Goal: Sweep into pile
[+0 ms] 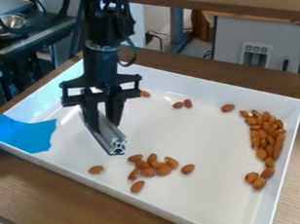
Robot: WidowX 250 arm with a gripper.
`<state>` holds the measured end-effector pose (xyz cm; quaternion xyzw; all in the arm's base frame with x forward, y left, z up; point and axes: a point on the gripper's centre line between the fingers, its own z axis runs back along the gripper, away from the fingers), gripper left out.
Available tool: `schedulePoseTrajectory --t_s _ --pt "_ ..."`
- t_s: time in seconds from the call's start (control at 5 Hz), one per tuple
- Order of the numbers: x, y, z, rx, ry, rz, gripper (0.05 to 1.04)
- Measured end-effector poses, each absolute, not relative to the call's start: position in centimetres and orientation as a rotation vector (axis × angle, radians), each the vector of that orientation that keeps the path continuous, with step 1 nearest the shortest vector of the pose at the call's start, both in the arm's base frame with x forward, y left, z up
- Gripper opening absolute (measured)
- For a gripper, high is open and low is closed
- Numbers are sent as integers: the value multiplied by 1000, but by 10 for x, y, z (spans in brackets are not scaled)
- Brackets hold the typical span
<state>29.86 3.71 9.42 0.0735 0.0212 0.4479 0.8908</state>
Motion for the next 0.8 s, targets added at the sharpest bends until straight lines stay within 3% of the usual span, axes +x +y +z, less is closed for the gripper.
schedulePoseTrajectory --t_s 0.2,0.8 --pt "283 33 81 200 75 1011 357" --pt "267 5 78 265 3 1149 356"
